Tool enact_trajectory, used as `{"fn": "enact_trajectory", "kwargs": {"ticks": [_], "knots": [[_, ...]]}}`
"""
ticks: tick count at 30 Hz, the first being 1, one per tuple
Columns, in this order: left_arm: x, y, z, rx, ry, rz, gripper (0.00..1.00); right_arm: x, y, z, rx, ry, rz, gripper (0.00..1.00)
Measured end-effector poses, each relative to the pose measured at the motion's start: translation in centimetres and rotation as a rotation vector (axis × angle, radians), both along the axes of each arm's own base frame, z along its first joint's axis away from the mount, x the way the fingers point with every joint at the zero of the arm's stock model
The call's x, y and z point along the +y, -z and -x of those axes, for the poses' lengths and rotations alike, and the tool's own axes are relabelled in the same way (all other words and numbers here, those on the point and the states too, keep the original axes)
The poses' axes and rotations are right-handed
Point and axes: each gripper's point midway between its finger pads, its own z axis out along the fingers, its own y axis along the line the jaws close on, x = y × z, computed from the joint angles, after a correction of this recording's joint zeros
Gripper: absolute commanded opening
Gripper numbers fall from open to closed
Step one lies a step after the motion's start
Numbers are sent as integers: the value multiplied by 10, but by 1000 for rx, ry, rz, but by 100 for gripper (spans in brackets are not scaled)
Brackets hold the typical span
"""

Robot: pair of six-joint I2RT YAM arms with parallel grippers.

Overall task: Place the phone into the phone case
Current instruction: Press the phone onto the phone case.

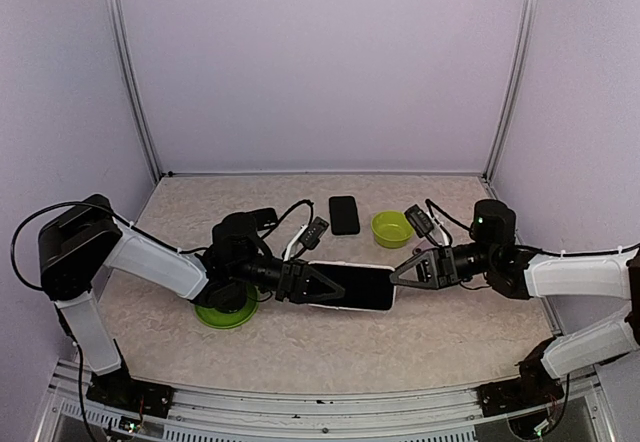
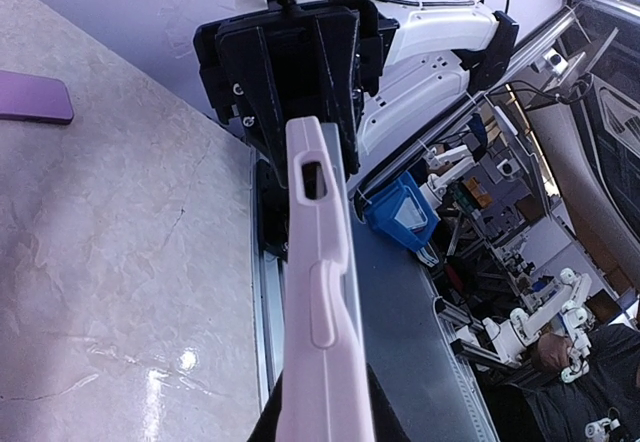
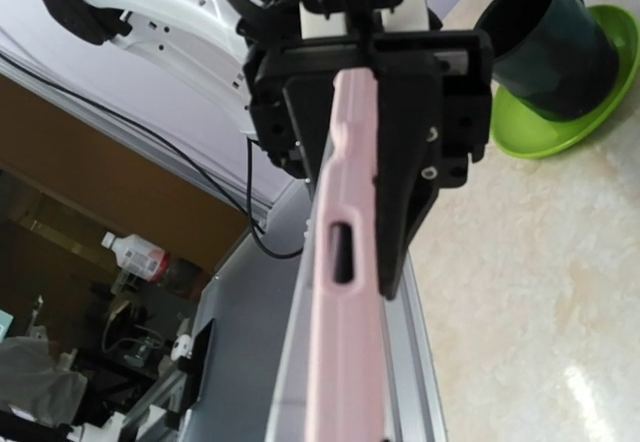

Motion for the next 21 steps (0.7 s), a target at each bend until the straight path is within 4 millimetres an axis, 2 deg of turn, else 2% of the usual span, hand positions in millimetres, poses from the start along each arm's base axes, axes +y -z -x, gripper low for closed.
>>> {"fn": "enact_trajectory", "kwargs": {"ticks": [7,10,13,17,21], "knots": [[0,1,-1,-7,-8,-10,0,0,-1,0,-12,-5,-1,7],[1,2,-2,-3,-18,-21,8,1,1,-3,-15,4,11,1],[1,4,-4,-1,-29,-32,10,1,4,-6,-21,20,30,0],[1,7,-8,-2,-51,-47,0,2,7,-13,-31,51,65,0],[1,10,-13,-9,-77,-65,0,2,11,-19,-53,87,107,0]]}}
